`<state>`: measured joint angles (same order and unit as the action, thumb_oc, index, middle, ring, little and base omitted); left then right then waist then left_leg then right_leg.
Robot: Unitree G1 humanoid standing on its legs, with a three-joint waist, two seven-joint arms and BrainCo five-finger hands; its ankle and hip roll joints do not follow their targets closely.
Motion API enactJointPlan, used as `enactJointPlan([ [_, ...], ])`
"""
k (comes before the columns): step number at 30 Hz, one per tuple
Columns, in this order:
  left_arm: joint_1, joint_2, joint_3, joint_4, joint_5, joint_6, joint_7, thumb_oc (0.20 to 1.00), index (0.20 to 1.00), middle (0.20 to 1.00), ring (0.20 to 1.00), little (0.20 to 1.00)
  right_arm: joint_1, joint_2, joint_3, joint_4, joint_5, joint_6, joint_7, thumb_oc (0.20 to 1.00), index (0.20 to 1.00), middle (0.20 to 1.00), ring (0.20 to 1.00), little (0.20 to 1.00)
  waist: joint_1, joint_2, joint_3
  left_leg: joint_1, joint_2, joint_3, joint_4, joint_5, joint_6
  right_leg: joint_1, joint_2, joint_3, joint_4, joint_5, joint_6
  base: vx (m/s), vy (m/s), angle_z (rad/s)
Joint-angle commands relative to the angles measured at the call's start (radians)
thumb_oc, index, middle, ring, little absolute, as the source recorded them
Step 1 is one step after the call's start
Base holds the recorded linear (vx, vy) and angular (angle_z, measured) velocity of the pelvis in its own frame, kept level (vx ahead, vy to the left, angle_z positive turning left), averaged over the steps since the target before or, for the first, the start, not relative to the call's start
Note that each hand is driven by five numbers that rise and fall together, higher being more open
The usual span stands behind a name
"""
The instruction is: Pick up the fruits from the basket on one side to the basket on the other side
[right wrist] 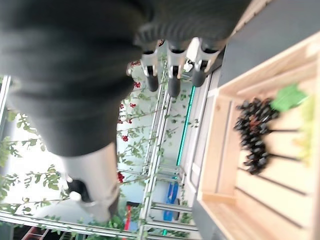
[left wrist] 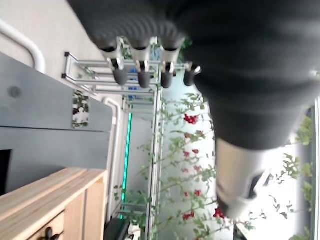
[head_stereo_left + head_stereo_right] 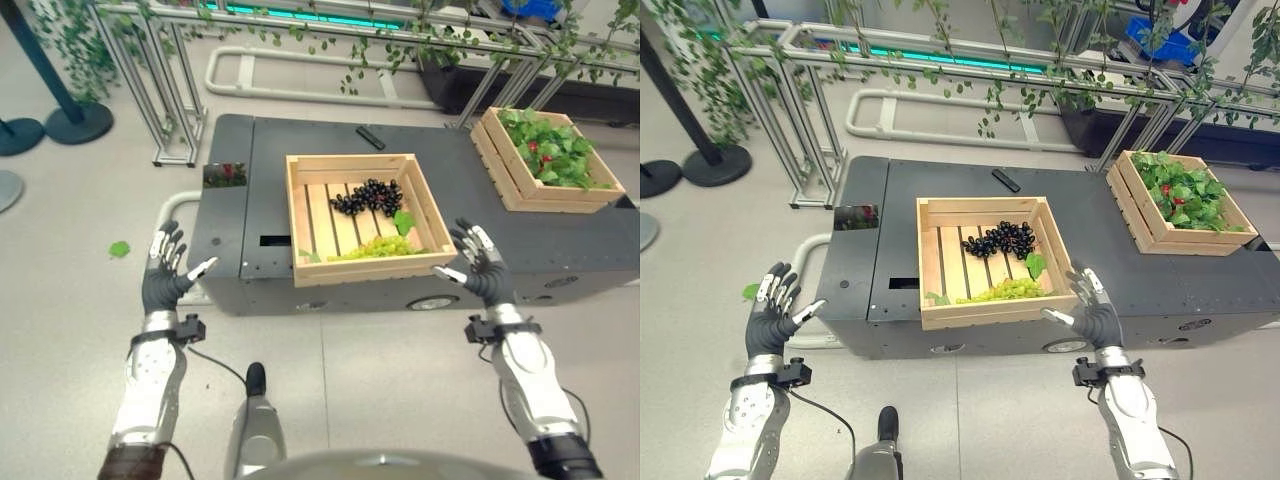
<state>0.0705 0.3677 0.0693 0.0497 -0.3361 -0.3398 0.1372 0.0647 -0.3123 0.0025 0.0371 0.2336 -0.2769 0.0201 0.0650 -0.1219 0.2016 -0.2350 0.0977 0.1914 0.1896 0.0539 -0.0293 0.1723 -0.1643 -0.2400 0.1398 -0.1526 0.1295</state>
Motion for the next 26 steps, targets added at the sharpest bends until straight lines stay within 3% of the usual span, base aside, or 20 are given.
enactJointPlan([
  [1, 0.007, 0.039, 0.016, -0.121, 0.025, -0.067, -0.008, 1.000, 1.000, 1.000, 1.000, 1.000, -0.020, -0.034, -0.043, -0.064, -0.022, -0.042, 0.011, 1.000, 1.000, 1.000, 1.000, 1.000, -0.019, 0.036, -0.069, 0.013, -0.036, -0.015, -0.029, -0.050, 0.015, -0.085, -0.050, -0.003, 0.266, 0.152, 0.048, 0.39, 0.557, 0.11],
  [3, 0.009, 0.043, 0.014, -0.143, 0.034, -0.064, -0.011, 1.000, 1.000, 1.000, 1.000, 1.000, -0.018, -0.028, -0.038, -0.065, -0.026, -0.040, 0.013, 1.000, 1.000, 1.000, 1.000, 1.000, -0.040, 0.062, -0.058, 0.065, -0.050, -0.012, -0.063, -0.063, 0.030, -0.165, -0.023, -0.010, 0.309, 0.135, 0.042, 0.29, 0.334, 0.28],
  [4, 0.006, 0.046, 0.017, -0.147, 0.035, -0.065, -0.010, 1.000, 1.000, 1.000, 1.000, 1.000, -0.015, -0.029, -0.037, -0.067, -0.031, -0.040, 0.013, 1.000, 1.000, 1.000, 1.000, 1.000, -0.056, 0.071, -0.049, 0.097, -0.054, -0.018, -0.088, -0.065, 0.029, -0.225, 0.015, -0.002, 0.277, 0.092, 0.028, 0.30, 0.213, 0.21],
  [6, 0.005, 0.045, 0.020, -0.154, 0.033, -0.066, -0.011, 1.000, 1.000, 1.000, 1.000, 1.000, -0.011, -0.027, -0.038, -0.069, -0.027, -0.040, 0.014, 1.000, 1.000, 1.000, 1.000, 1.000, -0.063, 0.075, -0.044, 0.127, -0.060, -0.021, -0.105, -0.065, 0.026, -0.249, 0.026, -0.027, 0.223, 0.068, 0.022, 0.30, 0.059, -0.17],
  [7, 0.001, 0.044, 0.028, -0.165, 0.034, -0.067, -0.022, 1.000, 1.000, 1.000, 1.000, 1.000, 0.012, -0.022, -0.048, -0.075, -0.019, -0.039, 0.016, 1.000, 1.000, 1.000, 1.000, 1.000, -0.078, 0.072, -0.038, 0.182, -0.060, -0.050, -0.139, -0.079, 0.008, -0.243, 0.014, -0.007, -0.036, 0.064, 0.015, 0.28, -0.043, 0.10],
  [9, 0.000, 0.044, 0.028, -0.165, 0.034, -0.067, -0.022, 1.000, 1.000, 1.000, 1.000, 1.000, 0.011, -0.022, -0.049, -0.075, -0.020, -0.038, 0.016, 1.000, 1.000, 1.000, 1.000, 1.000, -0.077, 0.072, -0.039, 0.179, -0.059, -0.050, -0.142, -0.074, 0.008, -0.242, 0.016, -0.008, -0.044, 0.073, 0.014, 0.21, -0.035, 0.38],
  [10, -0.014, 0.042, 0.012, -0.155, 0.035, -0.065, -0.032, 1.000, 1.000, 1.000, 1.000, 1.000, 0.016, -0.023, -0.060, -0.071, -0.025, -0.038, 0.012, 1.000, 1.000, 1.000, 1.000, 1.000, -0.090, 0.067, -0.046, 0.198, -0.064, -0.070, -0.152, -0.082, 0.010, -0.252, 0.011, 0.070, -0.073, 0.098, 0.036, 0.22, -0.050, 0.49],
  [11, -0.016, 0.039, 0.008, -0.153, 0.038, -0.063, -0.034, 1.000, 1.000, 1.000, 1.000, 1.000, 0.028, -0.024, -0.063, -0.075, -0.024, -0.037, 0.014, 1.000, 1.000, 1.000, 1.000, 1.000, -0.089, 0.062, -0.053, 0.204, -0.068, -0.073, -0.153, -0.084, 0.010, -0.240, 0.012, 0.074, -0.062, 0.092, 0.032, 0.28, -0.087, 0.82],
  [13, -0.021, 0.026, -0.002, -0.145, 0.041, -0.067, -0.040, 1.000, 1.000, 1.000, 1.000, 1.000, 0.029, -0.031, -0.068, -0.069, -0.031, -0.038, 0.018, 1.000, 1.000, 1.000, 1.000, 1.000, -0.086, 0.049, -0.067, 0.216, -0.068, -0.077, -0.164, -0.085, 0.002, -0.213, 0.021, 0.056, -0.081, 0.100, 0.024, 0.19, -0.127, 0.93],
  [16, -0.015, 0.016, -0.010, -0.143, 0.033, -0.062, -0.049, 1.000, 1.000, 1.000, 1.000, 1.000, 0.028, -0.039, -0.084, -0.057, -0.021, -0.037, 0.013, 1.000, 1.000, 1.000, 1.000, 1.000, -0.087, 0.053, -0.089, 0.230, -0.062, -0.091, -0.166, -0.094, -0.007, -0.178, 0.034, 0.017, -0.107, 0.096, 0.011, 0.19, -0.139, 0.37],
  [26, -0.007, 0.011, -0.008, -0.145, 0.018, -0.049, -0.049, 1.000, 1.000, 1.000, 1.000, 1.000, 0.048, -0.049, -0.096, -0.043, 0.005, -0.031, 0.018, 1.000, 1.000, 1.000, 1.000, 1.000, -0.091, 0.064, -0.111, 0.247, -0.044, -0.114, -0.156, -0.102, -0.034, -0.106, 0.061, -0.021, -0.145, 0.060, -0.020, 0.09, -0.077, 0.10],
])
